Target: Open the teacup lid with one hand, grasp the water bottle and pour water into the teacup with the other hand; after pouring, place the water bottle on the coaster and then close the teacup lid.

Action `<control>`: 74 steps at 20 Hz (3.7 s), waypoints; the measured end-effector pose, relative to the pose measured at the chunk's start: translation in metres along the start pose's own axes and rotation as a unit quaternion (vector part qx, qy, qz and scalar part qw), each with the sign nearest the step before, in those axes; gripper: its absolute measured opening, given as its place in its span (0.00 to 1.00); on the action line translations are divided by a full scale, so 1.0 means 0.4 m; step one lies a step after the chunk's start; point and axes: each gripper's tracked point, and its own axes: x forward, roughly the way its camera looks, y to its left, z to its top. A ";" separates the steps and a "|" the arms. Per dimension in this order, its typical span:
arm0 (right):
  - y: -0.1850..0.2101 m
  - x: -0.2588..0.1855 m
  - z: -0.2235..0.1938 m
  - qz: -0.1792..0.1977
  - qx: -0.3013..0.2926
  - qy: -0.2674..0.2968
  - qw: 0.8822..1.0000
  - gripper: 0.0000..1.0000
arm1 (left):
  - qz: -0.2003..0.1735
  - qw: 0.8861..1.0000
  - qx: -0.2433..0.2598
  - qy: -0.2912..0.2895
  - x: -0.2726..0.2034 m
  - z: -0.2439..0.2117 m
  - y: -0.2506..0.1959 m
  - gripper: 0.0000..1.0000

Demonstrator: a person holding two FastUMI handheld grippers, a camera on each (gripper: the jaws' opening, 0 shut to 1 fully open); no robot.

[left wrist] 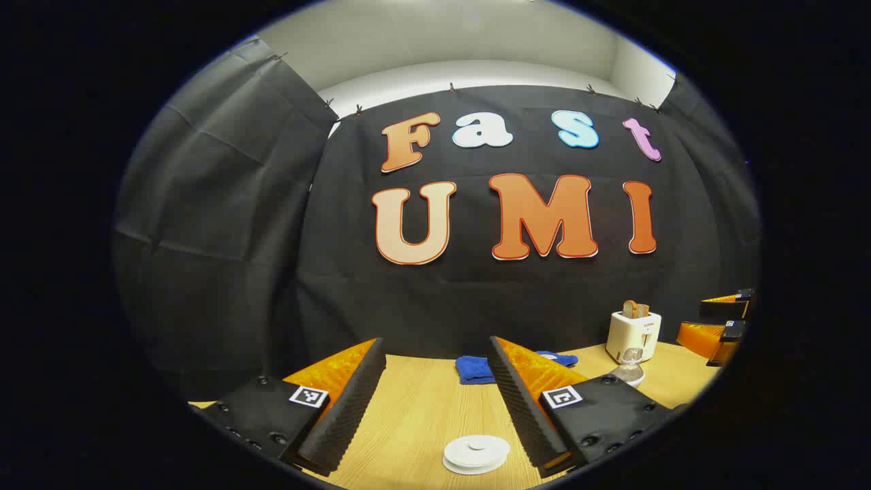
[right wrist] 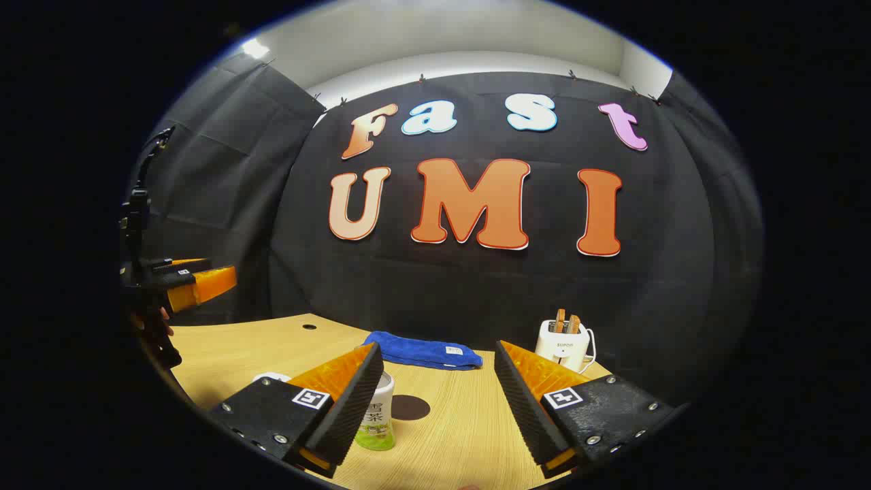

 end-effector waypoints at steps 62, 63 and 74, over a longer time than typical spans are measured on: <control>0.210 0.083 -0.320 0.125 -0.010 0.140 0.982 0.99 | -0.100 0.965 0.036 0.239 0.038 -0.476 -0.117 0.30; 0.207 0.088 -0.322 0.125 -0.009 0.142 0.982 0.99 | -0.097 0.966 0.034 0.236 0.039 -0.470 -0.111 0.30; 0.219 0.109 -0.378 0.118 0.004 0.182 0.976 0.90 | -0.041 0.987 0.017 0.157 0.054 -0.340 -0.007 0.30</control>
